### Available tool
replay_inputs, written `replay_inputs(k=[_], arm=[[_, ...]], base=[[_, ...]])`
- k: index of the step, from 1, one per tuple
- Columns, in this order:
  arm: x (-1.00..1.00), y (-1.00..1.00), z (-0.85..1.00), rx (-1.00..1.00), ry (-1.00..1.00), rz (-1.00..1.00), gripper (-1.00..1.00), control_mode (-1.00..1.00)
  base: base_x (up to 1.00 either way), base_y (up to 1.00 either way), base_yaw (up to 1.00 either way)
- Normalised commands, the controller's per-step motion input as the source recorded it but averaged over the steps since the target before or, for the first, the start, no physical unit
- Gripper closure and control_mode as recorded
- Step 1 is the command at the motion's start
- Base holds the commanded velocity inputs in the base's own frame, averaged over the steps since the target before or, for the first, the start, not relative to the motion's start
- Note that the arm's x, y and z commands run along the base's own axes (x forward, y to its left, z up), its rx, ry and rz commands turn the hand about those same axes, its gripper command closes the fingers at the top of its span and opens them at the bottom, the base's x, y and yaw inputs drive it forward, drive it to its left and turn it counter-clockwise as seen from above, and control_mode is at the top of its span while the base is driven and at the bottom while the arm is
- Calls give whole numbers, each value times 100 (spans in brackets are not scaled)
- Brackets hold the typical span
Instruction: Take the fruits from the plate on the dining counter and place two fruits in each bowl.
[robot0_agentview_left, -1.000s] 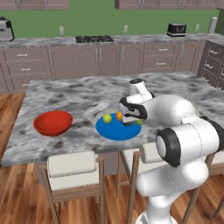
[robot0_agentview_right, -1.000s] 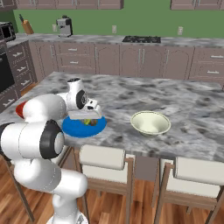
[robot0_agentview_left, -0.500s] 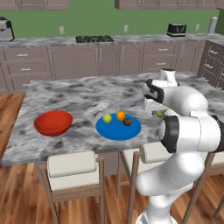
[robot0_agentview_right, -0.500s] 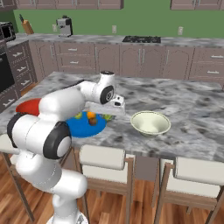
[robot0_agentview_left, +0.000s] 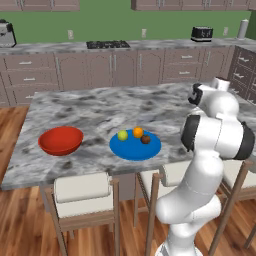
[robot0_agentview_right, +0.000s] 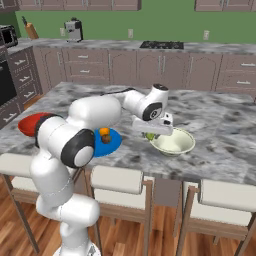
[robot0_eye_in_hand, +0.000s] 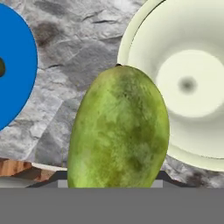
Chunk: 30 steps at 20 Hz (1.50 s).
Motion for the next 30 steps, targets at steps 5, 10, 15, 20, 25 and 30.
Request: replay_inputs(k=[5, 10, 15, 20, 25, 30], arm=[[49, -71, -3, -7, 7, -2, 100, -100], [23, -36, -4, -1, 0, 0, 100, -100], [29, -20, -34, -14, 0, 0, 100, -100], [30, -50, -28, -3, 0, 1, 100, -100], [2, -22, -28, -1, 1, 0, 100, -100], [9, -1, -47, -7, 2, 0, 100, -100]], base=[[0, 0, 0], [0, 0, 0], [0, 0, 0], [0, 0, 0], [0, 0, 0], [0, 0, 0]])
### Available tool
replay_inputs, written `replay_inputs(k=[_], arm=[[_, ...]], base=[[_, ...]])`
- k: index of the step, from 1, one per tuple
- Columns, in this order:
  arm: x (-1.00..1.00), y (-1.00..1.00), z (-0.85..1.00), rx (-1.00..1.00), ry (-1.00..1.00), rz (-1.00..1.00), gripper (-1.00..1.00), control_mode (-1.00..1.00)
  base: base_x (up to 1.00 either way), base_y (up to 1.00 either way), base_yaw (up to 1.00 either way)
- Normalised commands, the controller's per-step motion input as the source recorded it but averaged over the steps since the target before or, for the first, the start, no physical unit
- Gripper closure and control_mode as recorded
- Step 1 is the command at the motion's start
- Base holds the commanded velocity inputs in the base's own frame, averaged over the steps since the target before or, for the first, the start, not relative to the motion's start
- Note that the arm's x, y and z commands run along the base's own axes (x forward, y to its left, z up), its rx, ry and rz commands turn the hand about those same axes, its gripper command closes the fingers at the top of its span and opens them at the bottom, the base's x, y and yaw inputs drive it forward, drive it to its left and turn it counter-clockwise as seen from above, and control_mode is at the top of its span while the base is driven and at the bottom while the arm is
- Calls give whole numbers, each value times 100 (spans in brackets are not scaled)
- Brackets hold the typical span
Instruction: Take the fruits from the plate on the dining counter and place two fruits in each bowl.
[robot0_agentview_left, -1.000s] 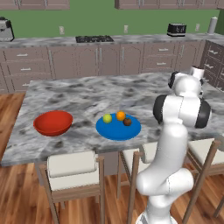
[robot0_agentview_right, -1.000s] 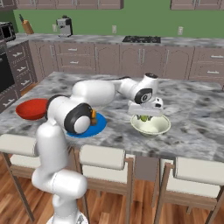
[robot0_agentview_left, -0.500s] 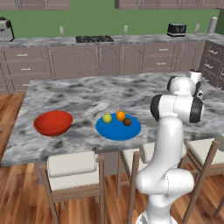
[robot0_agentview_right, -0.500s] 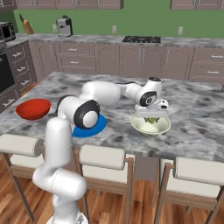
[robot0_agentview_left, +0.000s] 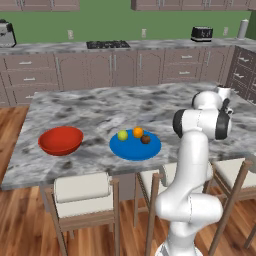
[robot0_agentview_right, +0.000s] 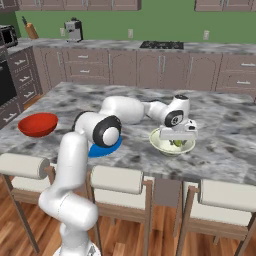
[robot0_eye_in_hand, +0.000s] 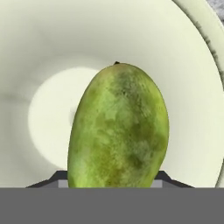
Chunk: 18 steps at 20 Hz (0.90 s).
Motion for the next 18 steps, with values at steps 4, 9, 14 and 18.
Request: replay_inputs(k=[4, 9, 14, 18], arm=[[3, -3, -25, -7, 0, 0, 100, -100], [0, 0, 0, 0, 0, 0, -100, -100], [0, 0, 0, 0, 0, 0, -100, -100], [0, 0, 0, 0, 0, 0, -100, -100]], base=[[0, 0, 0], [0, 0, 0], [0, 0, 0], [0, 0, 0]])
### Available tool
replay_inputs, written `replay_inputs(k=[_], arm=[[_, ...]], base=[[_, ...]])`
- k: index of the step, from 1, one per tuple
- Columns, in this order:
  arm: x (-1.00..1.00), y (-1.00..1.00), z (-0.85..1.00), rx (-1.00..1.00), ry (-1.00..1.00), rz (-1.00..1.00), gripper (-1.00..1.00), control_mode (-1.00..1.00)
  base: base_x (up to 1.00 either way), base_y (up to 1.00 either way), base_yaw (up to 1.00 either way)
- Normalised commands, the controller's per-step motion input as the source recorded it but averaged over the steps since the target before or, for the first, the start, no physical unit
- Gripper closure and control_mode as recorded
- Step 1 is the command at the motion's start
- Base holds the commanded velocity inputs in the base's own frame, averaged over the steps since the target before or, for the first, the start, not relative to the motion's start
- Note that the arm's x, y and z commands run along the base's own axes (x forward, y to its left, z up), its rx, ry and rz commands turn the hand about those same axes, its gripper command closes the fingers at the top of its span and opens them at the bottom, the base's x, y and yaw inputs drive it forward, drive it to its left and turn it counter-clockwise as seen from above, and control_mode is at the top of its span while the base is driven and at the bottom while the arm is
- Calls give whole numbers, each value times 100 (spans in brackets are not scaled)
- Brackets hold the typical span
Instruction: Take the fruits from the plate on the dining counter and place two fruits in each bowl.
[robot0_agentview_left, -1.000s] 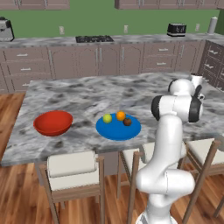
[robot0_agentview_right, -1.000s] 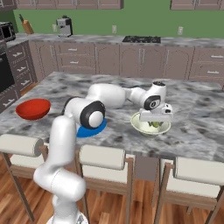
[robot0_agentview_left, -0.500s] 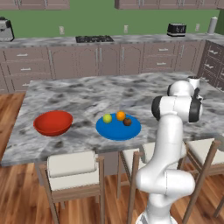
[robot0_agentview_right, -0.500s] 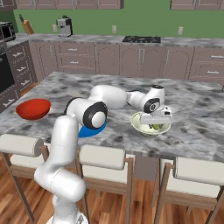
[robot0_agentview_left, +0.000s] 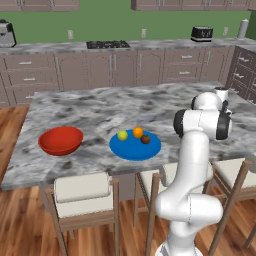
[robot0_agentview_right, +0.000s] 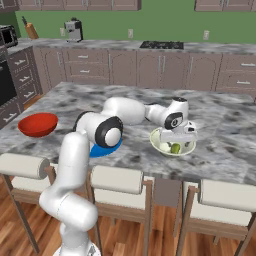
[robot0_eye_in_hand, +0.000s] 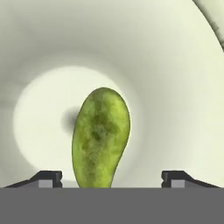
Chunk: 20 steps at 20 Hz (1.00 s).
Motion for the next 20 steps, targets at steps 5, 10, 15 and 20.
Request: replay_inputs(k=[5, 10, 15, 20], arm=[[0, 16, 22, 1, 0, 0, -100, -100], [0, 94, 64, 3, -1, -1, -100, -100], [0, 100, 26, 10, 0, -2, -100, -100], [-4, 100, 1, 4, -7, 0, -100, -100]], base=[[0, 0, 0], [0, 0, 0], [0, 0, 0], [0, 0, 0]])
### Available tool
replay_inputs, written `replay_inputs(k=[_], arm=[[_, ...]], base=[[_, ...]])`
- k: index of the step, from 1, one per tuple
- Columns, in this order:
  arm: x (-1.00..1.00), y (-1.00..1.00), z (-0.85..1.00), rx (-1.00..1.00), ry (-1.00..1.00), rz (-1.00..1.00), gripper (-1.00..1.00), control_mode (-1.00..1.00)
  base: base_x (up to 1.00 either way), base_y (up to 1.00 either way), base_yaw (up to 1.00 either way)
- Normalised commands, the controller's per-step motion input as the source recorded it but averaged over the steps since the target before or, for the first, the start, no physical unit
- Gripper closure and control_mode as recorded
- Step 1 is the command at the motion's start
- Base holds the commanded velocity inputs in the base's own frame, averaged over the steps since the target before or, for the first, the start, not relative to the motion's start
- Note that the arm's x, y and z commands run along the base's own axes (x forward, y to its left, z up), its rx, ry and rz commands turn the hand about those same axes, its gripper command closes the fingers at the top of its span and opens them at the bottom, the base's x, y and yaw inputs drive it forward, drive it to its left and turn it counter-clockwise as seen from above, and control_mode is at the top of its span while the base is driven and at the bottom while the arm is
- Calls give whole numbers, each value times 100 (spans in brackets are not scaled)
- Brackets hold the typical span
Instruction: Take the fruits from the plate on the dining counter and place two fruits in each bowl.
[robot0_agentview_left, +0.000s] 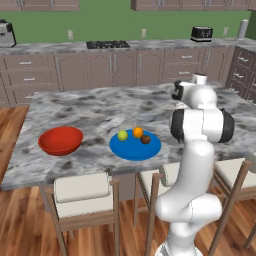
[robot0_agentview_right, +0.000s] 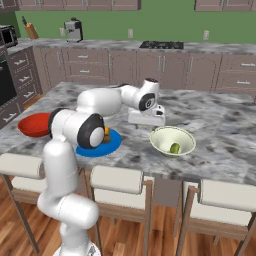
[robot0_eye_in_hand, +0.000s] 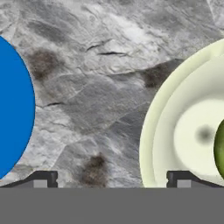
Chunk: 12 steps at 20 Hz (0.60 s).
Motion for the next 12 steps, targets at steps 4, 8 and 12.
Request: replay_inputs(k=[4, 8, 12], arm=[[-8, 100, -11, -6, -9, 12, -100, -100], [0, 100, -17, -14, -7, 19, -100, -100], [-2, 100, 0, 0, -1, -4, -100, -100]], base=[[0, 0, 0], [0, 0, 0], [0, 0, 0]])
